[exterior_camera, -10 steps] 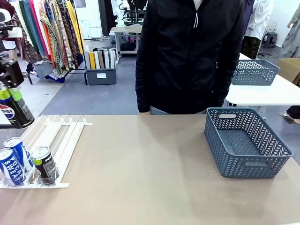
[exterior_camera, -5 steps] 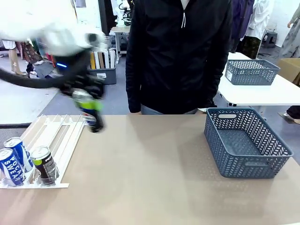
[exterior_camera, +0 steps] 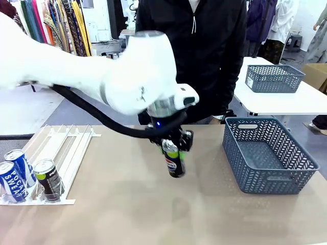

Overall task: Retrieve and store the cans from the dispenser.
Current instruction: Pick up one can from the Automatic Can Dispenser and place it in the middle of the table.

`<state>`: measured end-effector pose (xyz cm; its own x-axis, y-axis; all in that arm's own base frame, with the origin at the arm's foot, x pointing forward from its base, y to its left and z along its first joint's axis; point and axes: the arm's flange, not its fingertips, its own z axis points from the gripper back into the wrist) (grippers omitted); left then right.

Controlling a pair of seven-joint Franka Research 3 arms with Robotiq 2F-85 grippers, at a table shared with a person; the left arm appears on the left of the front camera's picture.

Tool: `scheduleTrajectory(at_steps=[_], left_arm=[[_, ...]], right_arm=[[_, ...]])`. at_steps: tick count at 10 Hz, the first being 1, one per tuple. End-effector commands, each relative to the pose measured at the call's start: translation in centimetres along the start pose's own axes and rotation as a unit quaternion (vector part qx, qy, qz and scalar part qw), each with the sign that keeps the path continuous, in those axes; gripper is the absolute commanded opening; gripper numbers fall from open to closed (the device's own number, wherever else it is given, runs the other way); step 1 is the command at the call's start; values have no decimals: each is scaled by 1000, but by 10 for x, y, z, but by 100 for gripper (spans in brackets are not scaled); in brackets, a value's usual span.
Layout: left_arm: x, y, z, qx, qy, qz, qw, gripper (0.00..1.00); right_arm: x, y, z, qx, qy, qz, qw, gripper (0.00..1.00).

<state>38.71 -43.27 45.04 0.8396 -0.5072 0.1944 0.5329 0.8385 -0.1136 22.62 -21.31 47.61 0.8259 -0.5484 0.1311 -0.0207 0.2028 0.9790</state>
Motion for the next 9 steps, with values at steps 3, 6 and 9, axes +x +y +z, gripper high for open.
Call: scheduleTrajectory(at_steps=[3, 6, 9], left_arm=[[14, 30, -56, 54, 19, -7, 998, 0], [18, 31, -59, 90, 29, -11, 995, 0], [17, 26, -68, 104, 57, -15, 993, 0]], right_arm=[[1, 2, 1, 11, -4, 11, 1000, 100], [1, 2, 1, 11, -4, 11, 1000, 100], [1, 2, 1, 11, -4, 11, 1000, 100]])
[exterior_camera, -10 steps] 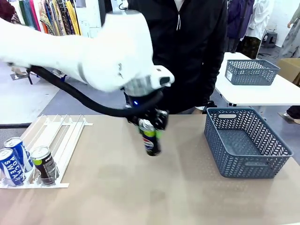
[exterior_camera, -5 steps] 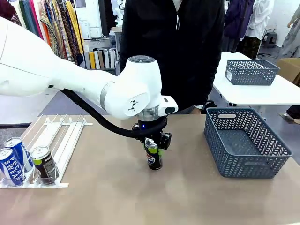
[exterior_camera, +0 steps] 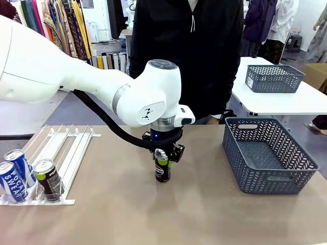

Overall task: Retrieve and store the cans from the dispenser.
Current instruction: Pick up one can from the Automatic Can Dispenser and place it in the middle of the table.

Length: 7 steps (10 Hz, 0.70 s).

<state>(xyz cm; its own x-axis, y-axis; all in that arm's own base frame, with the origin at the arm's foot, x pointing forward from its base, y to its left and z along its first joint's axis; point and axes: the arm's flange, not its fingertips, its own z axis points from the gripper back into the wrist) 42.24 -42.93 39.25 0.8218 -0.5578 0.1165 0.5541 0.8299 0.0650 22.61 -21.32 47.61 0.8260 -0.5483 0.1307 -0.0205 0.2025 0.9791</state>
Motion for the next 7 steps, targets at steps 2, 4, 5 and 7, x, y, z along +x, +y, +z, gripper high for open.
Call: scheduleTrajectory(at_steps=[2, 4, 5, 7], left_arm=[[2, -1, -12, 5, 27, 12, 1000, 0], [2, 0, -12, 0, 31, 11, 999, 100], [2, -1, -13, -1, 30, 13, 999, 100], [0, 5, -6, -5, 20, 18, 1000, 100]], right_arm=[[1, 2, 0, 11, -4, 11, 1000, 100], [1, 2, 0, 11, -4, 11, 1000, 100], [1, 2, 0, 11, -4, 11, 1000, 100], [1, 2, 0, 11, -4, 11, 1000, 100]])
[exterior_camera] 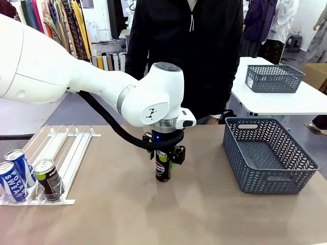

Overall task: Retrieve and store the cans from the dispenser.
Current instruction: Pick up one can from the Automatic Can Dispenser and place it in the middle of the table.

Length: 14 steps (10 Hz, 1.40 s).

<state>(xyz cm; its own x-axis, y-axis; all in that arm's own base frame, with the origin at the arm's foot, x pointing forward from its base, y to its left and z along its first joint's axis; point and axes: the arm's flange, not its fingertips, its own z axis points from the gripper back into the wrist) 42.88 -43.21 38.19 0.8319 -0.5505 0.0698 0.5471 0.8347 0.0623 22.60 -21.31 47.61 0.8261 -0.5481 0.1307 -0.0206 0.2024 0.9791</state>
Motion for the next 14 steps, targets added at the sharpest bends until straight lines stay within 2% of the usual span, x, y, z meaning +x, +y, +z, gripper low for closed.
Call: scheduleTrajectory(at_steps=[1, 3, 5, 7, 8, 9, 11, 12, 13, 14], left_arm=[[-7, 10, 19, -1, -25, 22, 999, 100], [-21, 24, 77, -31, -49, 37, 998, 100], [-40, 38, 134, -59, -88, 17, 994, 100], [-67, 68, 192, -114, -87, 7, 990, 100], [-90, 110, 223, -163, -90, 24, 982, 100], [-121, 169, 250, -211, -95, 55, 971, 100], [-191, 269, 280, -303, -100, 98, 943, 100], [-242, 323, 291, -342, -113, 132, 923, 100], [-292, 366, 290, -412, -136, 130, 892, 100], [-351, 410, 276, -472, -181, 158, 848, 100]], right_arm=[[1, 2, 0, 11, -4, 11, 1000, 100], [1, 2, 0, 11, -4, 11, 1000, 100], [1, 2, 0, 11, -4, 11, 1000, 100], [1, 2, 0, 11, -4, 11, 1000, 100], [1, 2, 0, 11, -4, 11, 1000, 100], [1, 2, 0, 11, -4, 11, 1000, 100], [1, 2, 0, 11, -4, 11, 1000, 100], [1, 2, 0, 11, -4, 11, 1000, 100], [1, 2, 0, 11, -4, 11, 1000, 100], [1, 2, 0, 11, -4, 11, 1000, 100]])
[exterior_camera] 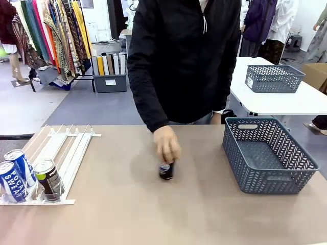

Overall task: Retrieve and store the cans from the dispenser.
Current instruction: Pick up one can from the Automatic Can Dispenser and place it in the middle of the table.

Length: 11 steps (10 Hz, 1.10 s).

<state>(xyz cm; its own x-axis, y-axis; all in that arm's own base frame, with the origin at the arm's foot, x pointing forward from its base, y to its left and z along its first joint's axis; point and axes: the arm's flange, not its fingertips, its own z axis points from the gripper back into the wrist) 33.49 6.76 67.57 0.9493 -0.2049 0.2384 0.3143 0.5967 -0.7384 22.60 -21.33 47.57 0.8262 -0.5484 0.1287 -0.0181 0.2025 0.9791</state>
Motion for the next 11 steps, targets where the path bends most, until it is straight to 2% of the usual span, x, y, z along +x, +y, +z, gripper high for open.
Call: scheduleTrajectory(at_steps=[1, 2, 3, 4, 5, 6, 7, 11], left_arm=[[-54, 75, 41, -122, -91, 51, 987, 100], [-100, 116, 57, -173, -150, 75, 970, 100], [-141, 145, 61, -198, -187, 99, 957, 100], [-173, 165, 57, -215, -216, 108, 946, 100], [-189, 171, 50, -218, -224, 109, 944, 100], [-192, 176, 43, -211, -201, 106, 951, 100], [-199, 178, 63, -207, -215, 128, 946, 100], [-199, 178, 63, -207, -215, 128, 946, 100]], right_arm=[[1, 2, 0, 11, -4, 12, 1000, 100], [1, 2, 0, 11, -4, 12, 1000, 100], [1, 2, 0, 11, -4, 12, 1000, 100], [1, 2, 0, 11, -4, 12, 1000, 100], [1, 2, 0, 11, -4, 12, 1000, 100], [1, 2, 0, 11, -4, 12, 1000, 100], [1, 2, 0, 11, -4, 12, 1000, 100], [1, 2, 0, 11, -4, 12, 1000, 100]])
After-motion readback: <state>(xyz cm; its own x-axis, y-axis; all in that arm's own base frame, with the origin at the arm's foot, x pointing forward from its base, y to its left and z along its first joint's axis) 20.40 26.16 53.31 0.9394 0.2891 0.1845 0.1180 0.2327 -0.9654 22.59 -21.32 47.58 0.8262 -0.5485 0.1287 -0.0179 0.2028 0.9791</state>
